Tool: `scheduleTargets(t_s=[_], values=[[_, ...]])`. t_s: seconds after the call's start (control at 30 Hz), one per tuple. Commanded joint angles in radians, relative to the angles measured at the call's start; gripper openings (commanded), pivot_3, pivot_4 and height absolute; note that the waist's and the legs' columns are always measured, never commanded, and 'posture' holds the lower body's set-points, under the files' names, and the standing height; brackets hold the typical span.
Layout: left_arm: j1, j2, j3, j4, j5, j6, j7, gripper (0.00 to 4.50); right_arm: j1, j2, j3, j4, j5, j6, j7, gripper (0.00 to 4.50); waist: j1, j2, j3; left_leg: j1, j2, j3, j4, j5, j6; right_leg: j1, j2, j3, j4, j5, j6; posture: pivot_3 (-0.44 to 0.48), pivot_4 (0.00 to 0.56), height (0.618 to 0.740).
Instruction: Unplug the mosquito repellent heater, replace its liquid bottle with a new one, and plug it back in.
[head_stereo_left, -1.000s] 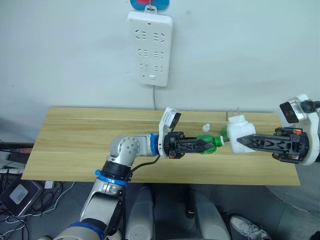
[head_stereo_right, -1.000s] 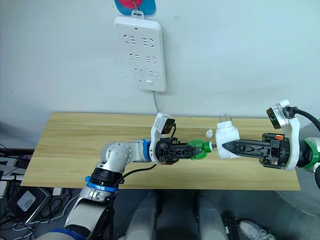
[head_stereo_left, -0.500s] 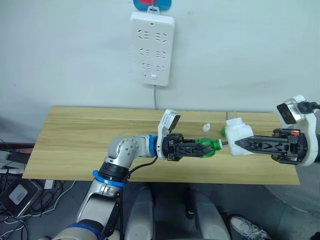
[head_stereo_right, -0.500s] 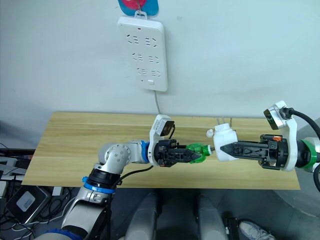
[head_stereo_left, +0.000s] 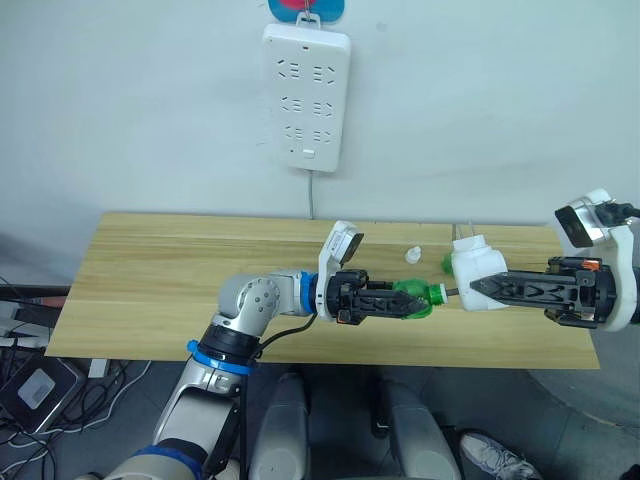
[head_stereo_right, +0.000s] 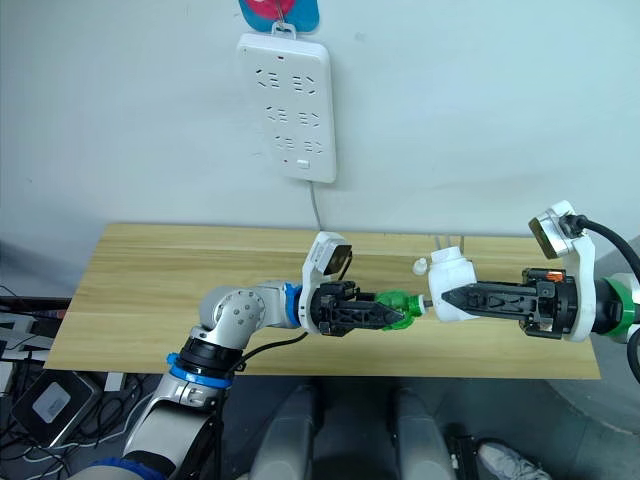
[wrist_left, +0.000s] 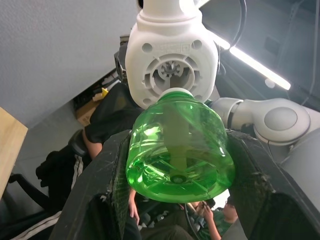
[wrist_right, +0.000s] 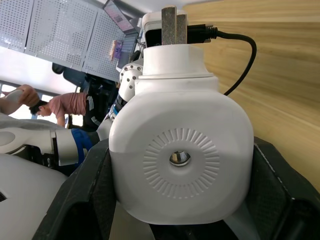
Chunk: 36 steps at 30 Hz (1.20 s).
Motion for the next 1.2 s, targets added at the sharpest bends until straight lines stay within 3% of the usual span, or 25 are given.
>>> scheduleTargets(t_s=[0.03,0.97,1.1,1.2], values=[[-0.033,-0.028,0.016,0.001,-0.008,-0.018,0.007,2.33,0.011,-0.023,-0.009,-0.055,0.026,-0.002,0.024,2.97,0.000,0.000,0.000,0.000,0.000,0.000,0.000,0.000,0.000,0.000,0.000,0.000,0.000,0.000,0.000,0.140,0.291,0.740],[-0.024,-0.034,-0.028,-0.028,0.025,-0.029,-0.040,2.33,-0.097,0.048,0.124,-0.196,0.026,-0.153,-0.156,2.97,-0.001,0.000,0.000,0.000,0.000,0.000,0.000,0.000,0.001,0.000,0.000,0.000,0.000,0.001,0.000,0.125,0.320,0.740],[-0.024,-0.034,-0.022,-0.024,0.028,-0.024,-0.041,2.33,-0.121,0.050,0.132,-0.188,0.026,-0.143,-0.143,4.33,0.000,0.000,0.000,0.000,0.000,0.000,0.000,0.000,0.001,0.000,0.000,0.000,0.000,0.001,0.000,0.122,0.322,0.740],[-0.030,-0.032,-0.016,-0.012,0.026,-0.023,-0.037,2.33,-0.124,0.027,0.138,-0.183,0.026,-0.128,-0.118,4.48,-0.001,0.000,0.000,0.000,0.000,0.000,0.000,0.000,0.001,0.000,0.000,0.000,0.000,0.001,0.000,0.122,0.322,0.740]])
